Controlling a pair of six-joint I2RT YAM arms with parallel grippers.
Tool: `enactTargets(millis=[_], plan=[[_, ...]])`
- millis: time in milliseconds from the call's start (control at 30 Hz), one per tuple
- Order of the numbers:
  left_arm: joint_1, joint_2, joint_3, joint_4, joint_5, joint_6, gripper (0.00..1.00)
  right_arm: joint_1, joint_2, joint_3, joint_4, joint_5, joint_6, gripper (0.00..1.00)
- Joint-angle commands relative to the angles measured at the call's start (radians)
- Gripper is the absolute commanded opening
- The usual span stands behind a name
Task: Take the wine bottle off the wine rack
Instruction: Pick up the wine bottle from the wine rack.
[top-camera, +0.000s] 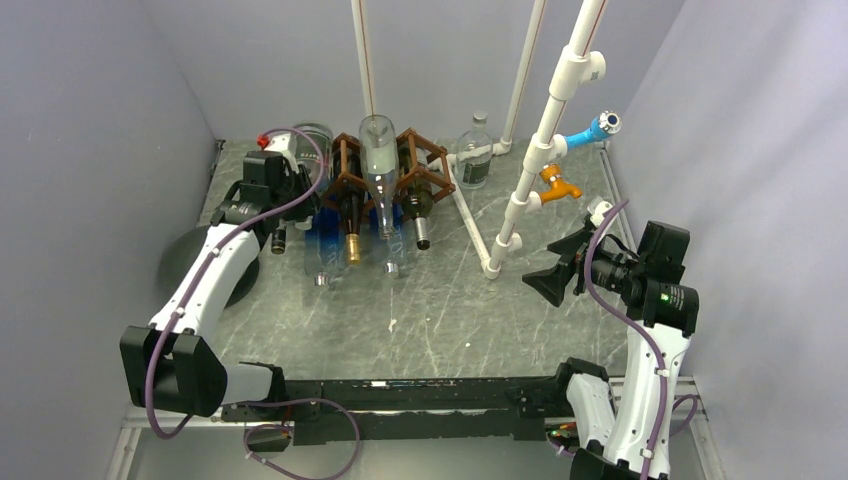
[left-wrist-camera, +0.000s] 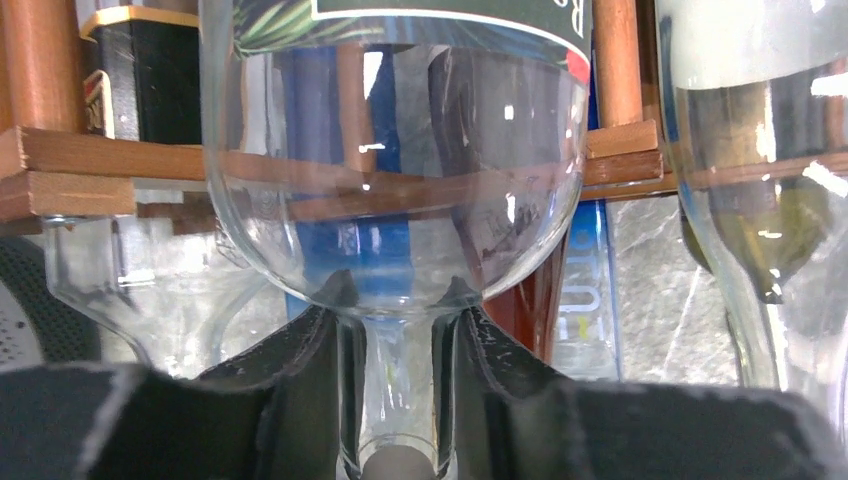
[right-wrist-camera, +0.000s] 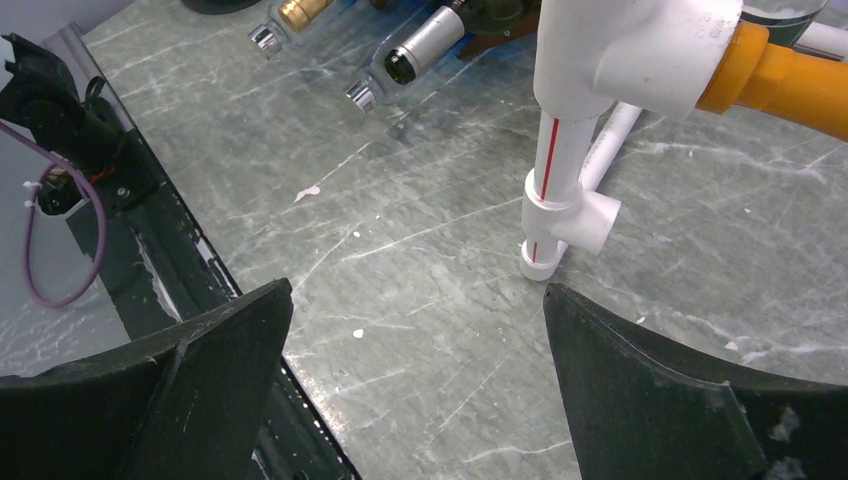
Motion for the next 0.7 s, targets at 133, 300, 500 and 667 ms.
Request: enactTargets(millis=[133, 300, 500, 667], plan=[[0.0, -0.04, 0.009, 0.034, 0.029, 0.011, 0.01, 0.003, 0.002, 0.003, 0.03, -0.032, -0.012, 1.0], [0.001, -0.092, 0.03, 0.053, 0.009, 0.021, 0.0, 0.001, 0.003, 0.005, 0.03, -0.034, -0.013, 1.0], [0.004, -0.159, 0.018, 0.116, -0.007, 0.015, 0.0, 0.0, 0.002, 0.001, 0.03, -0.035, -0.015, 1.0], [0.006, -0.206, 0.009, 0.148, -0.015, 0.014, 0.0, 0.0, 0.002, -0.001, 0.031, -0.036, -0.017, 1.0]])
